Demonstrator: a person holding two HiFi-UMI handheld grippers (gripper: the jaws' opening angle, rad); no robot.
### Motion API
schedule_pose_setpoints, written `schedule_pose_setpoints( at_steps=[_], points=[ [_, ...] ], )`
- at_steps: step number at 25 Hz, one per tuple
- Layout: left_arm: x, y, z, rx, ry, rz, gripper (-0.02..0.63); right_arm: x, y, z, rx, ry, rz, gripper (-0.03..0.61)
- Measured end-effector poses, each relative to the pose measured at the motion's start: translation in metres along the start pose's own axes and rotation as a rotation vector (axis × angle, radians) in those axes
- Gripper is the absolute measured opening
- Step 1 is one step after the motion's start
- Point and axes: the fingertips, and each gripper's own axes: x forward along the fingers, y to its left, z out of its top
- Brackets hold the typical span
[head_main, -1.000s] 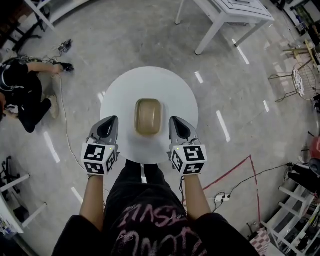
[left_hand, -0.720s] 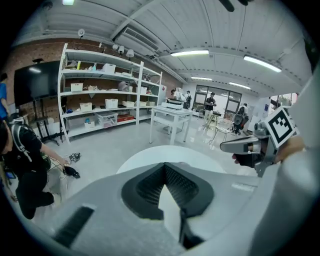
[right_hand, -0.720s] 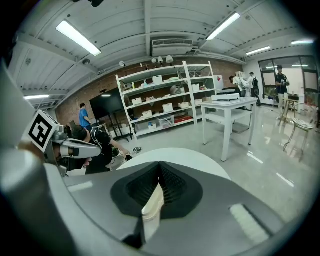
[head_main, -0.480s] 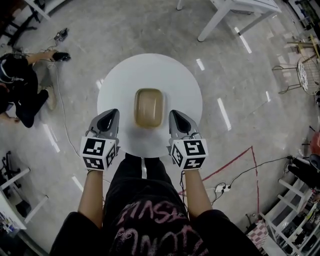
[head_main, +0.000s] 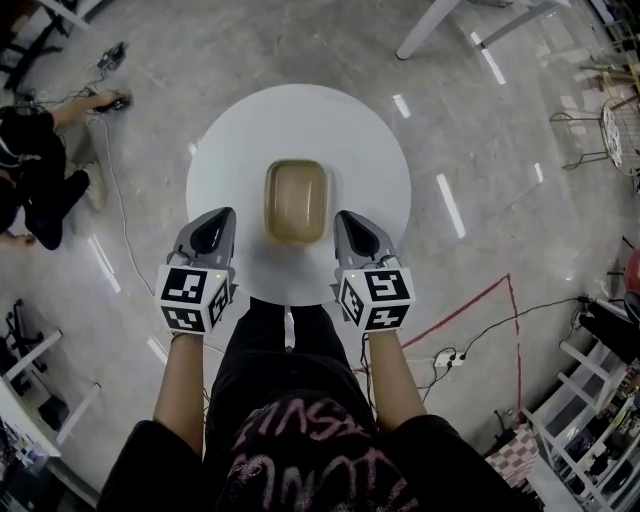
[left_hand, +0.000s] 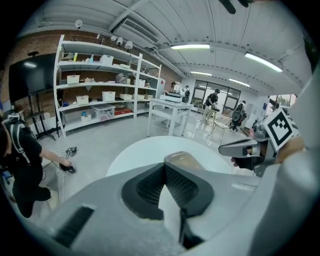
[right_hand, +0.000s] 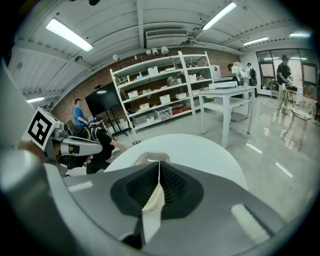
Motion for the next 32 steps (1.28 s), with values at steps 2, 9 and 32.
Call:
schedule_pose_setpoints(
  at_steps=[2, 9, 32],
  points=[
    [0.003, 0.0, -0.006, -0.001, 0.008, -0.003, -0.005, 0.004, -0.002, -0.007, 0.006, 0.013, -0.002, 0.018],
    [0.011, 0.002, -0.025, -0.01, 0.039, -0.014, -0.005, 0.02, -0.008, -0.023, 0.049, 0.062, 0.003, 0.055],
    [0.019, 0.014, -0.051, -0.035, 0.087, -0.025, -0.005, 0.063, -0.019, -0.052, 0.18, 0.212, 0.022, 0.135]
  ],
)
